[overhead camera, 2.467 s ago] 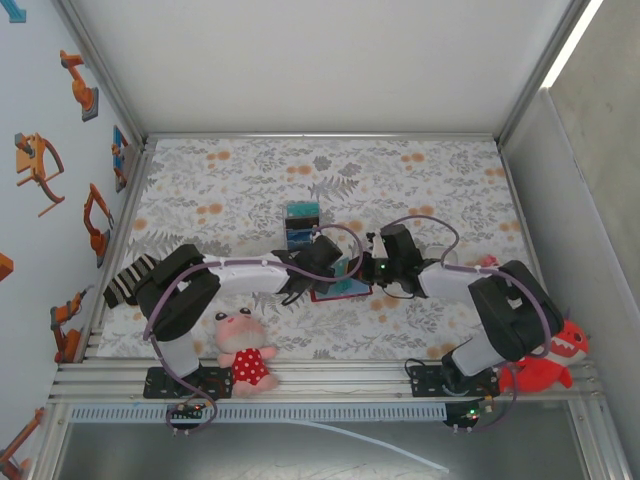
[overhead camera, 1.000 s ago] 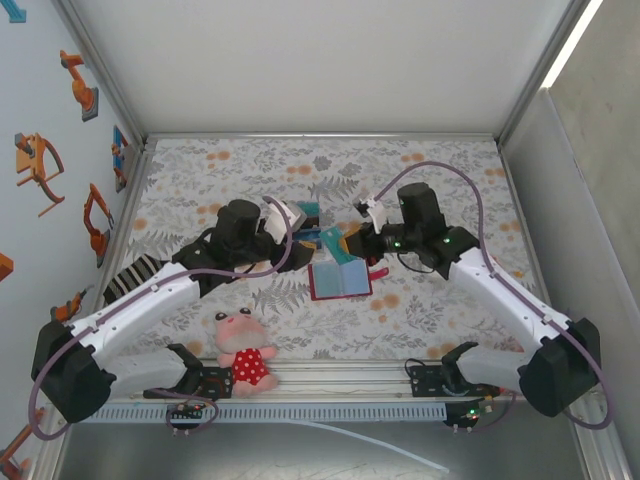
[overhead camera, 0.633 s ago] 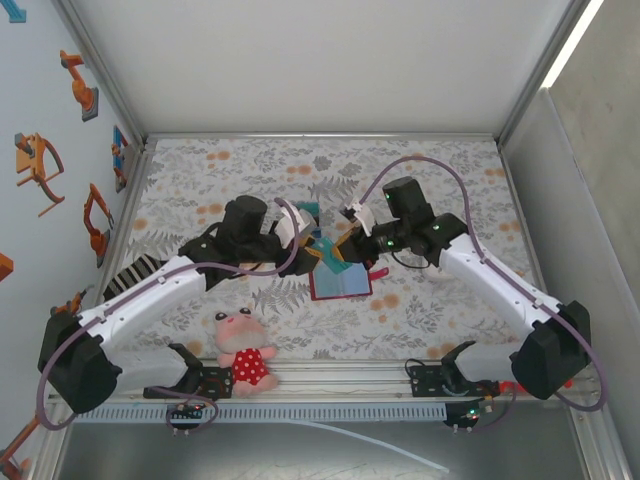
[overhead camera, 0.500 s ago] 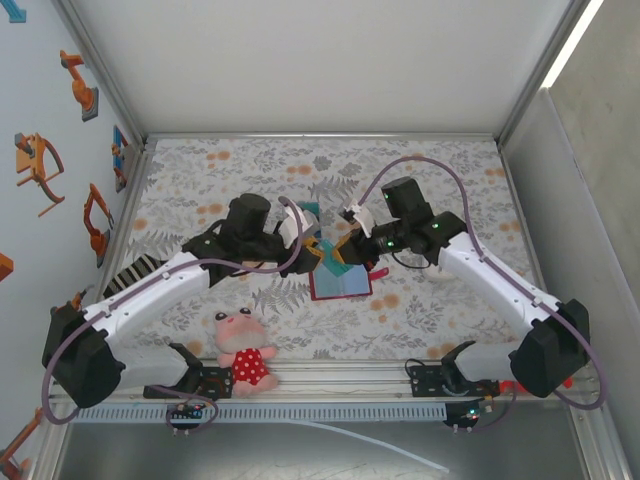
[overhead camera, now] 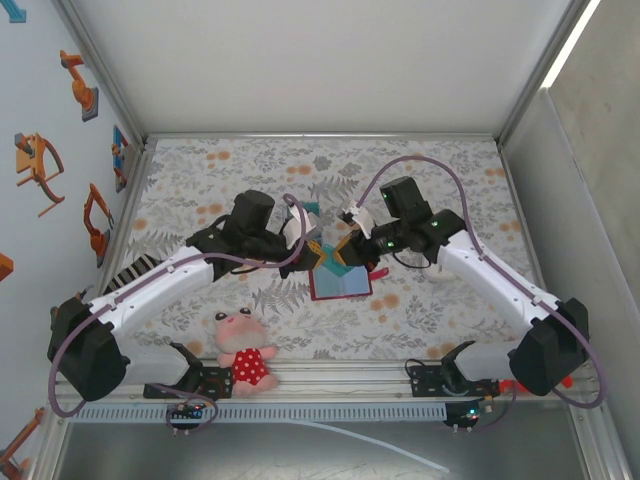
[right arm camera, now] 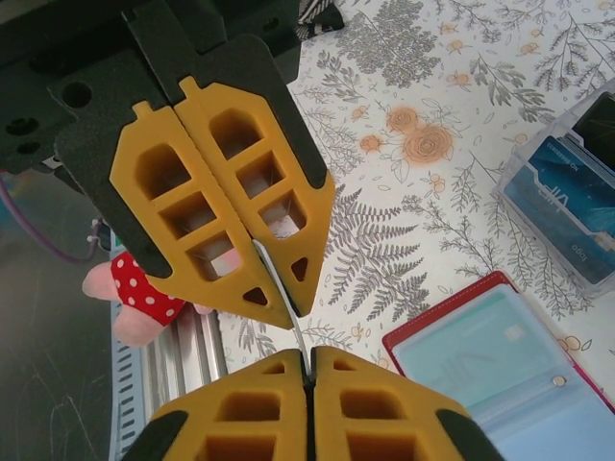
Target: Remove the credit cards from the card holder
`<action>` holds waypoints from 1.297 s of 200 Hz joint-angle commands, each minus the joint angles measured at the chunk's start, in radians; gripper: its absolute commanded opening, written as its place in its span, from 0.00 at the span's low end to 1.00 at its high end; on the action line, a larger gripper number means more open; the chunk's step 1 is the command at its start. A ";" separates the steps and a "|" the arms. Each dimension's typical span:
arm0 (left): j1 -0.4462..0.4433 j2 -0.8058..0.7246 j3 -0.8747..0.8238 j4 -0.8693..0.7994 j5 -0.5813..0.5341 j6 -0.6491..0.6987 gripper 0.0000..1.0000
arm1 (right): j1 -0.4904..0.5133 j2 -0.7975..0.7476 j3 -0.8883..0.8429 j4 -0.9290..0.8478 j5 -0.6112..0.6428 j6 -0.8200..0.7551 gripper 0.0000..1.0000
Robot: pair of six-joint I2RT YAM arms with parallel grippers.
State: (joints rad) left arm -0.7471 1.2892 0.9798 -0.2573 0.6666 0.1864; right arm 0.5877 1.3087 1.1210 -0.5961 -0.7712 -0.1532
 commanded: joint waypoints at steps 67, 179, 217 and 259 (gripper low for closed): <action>0.005 -0.292 -0.225 0.285 -0.238 -0.251 0.00 | 0.004 -0.260 -0.169 0.264 0.262 0.205 0.37; 0.004 -0.499 -0.373 0.540 -0.236 -0.496 0.00 | 0.005 -0.218 -0.415 1.101 -0.020 0.675 0.52; 0.004 -0.480 -0.401 0.634 -0.228 -0.556 0.00 | 0.008 -0.153 -0.410 1.255 -0.108 0.757 0.51; 0.005 -0.455 -0.405 0.691 -0.225 -0.581 0.00 | 0.019 -0.118 -0.386 1.256 -0.144 0.766 0.45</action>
State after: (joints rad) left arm -0.7460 0.8276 0.5774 0.3473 0.4179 -0.3565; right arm 0.5938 1.1770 0.6960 0.5850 -0.8577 0.5831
